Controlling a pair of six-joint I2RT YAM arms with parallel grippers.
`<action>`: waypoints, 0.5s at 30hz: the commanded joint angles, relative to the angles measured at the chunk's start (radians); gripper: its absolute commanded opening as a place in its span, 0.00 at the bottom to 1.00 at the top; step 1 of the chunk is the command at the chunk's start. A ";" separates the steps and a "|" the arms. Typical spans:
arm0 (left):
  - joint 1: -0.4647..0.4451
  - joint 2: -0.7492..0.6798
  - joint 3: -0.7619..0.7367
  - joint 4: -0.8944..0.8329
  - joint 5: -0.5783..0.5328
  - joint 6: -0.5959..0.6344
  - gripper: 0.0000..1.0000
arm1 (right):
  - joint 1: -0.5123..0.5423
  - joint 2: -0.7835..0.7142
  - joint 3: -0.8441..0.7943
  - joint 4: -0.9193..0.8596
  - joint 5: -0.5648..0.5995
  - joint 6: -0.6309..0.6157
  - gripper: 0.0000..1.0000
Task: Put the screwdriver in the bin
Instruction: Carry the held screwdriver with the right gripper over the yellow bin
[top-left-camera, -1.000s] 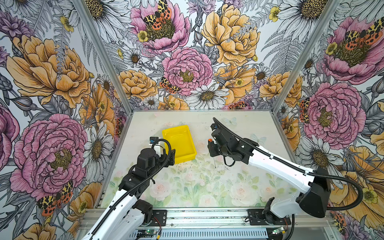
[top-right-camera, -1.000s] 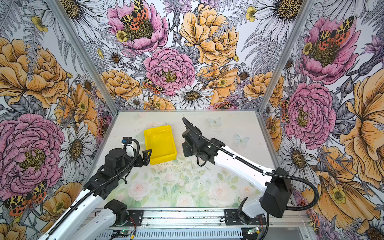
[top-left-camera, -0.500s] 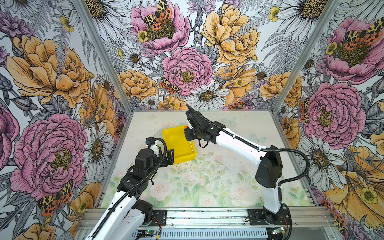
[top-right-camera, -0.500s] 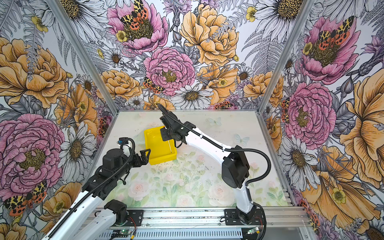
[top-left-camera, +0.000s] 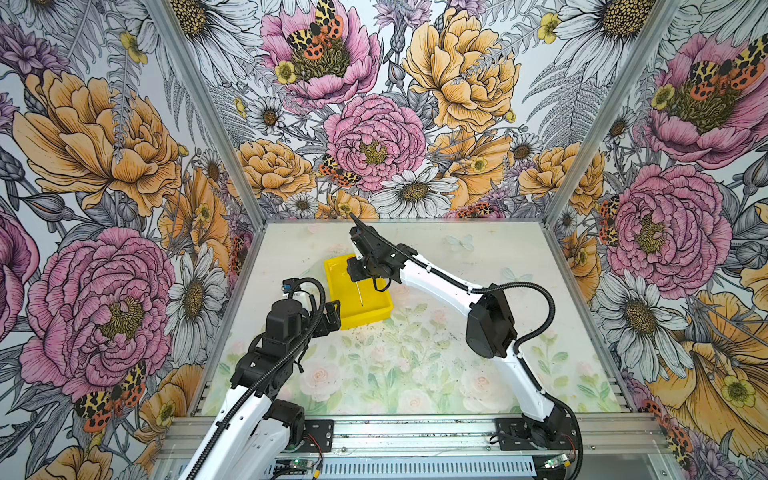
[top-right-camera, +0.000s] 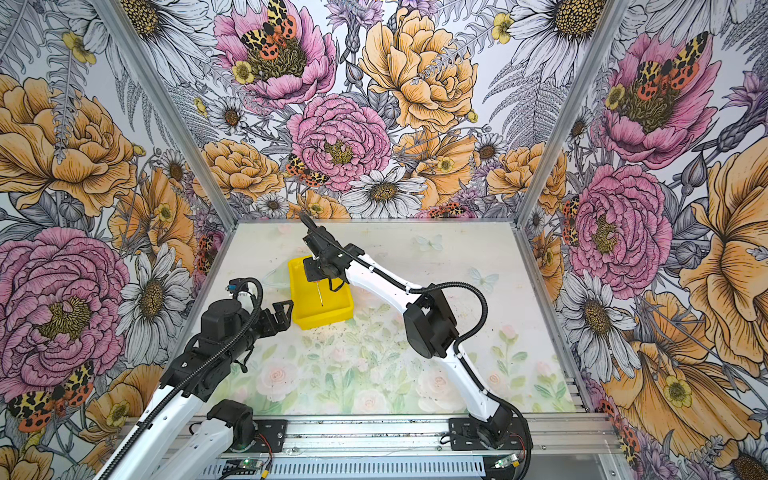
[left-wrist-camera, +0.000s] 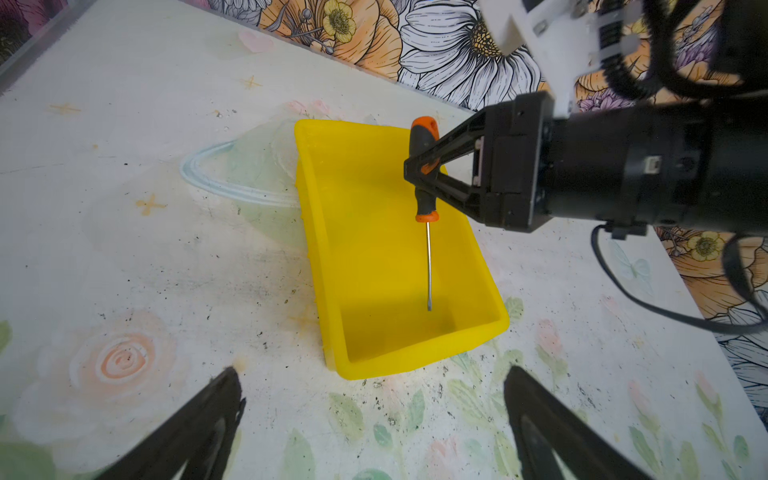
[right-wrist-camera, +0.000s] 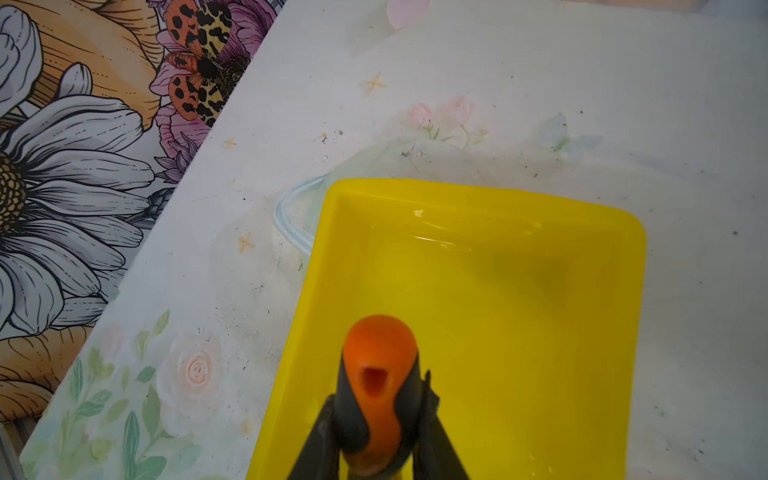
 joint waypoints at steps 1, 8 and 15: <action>0.005 -0.009 -0.009 -0.011 -0.016 -0.008 0.99 | -0.009 0.051 0.056 0.005 -0.004 0.015 0.00; 0.021 -0.005 -0.009 -0.011 -0.024 -0.005 0.99 | -0.015 0.104 0.070 0.005 0.010 0.011 0.00; 0.035 -0.006 -0.012 -0.010 -0.027 -0.006 0.99 | -0.018 0.143 0.077 0.005 0.018 0.010 0.00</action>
